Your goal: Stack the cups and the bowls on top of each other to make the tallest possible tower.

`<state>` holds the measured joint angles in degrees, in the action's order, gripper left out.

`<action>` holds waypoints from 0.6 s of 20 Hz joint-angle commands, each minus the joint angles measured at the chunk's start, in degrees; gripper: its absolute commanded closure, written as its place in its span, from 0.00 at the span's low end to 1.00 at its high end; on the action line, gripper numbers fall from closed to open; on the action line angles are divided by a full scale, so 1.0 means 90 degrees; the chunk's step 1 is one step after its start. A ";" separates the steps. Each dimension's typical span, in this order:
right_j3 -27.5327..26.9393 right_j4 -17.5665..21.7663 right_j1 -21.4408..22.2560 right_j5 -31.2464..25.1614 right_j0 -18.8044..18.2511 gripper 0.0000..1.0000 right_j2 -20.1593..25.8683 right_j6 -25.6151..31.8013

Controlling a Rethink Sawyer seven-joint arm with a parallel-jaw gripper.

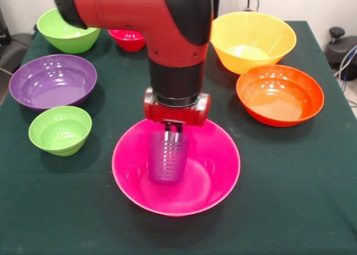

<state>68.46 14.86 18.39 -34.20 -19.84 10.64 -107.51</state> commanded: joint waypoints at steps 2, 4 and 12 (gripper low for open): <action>0.1170 -0.0412 0.0338 0.0566 0.0858 1.00 -0.0342 -0.2117; 0.1388 -0.0704 0.0313 0.0697 0.1051 1.00 -0.0502 -0.2573; 0.1536 -0.1490 0.0390 0.0500 0.1604 1.00 -0.1264 -0.3362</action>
<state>77.23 4.43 21.31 -29.12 -6.31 1.18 -125.38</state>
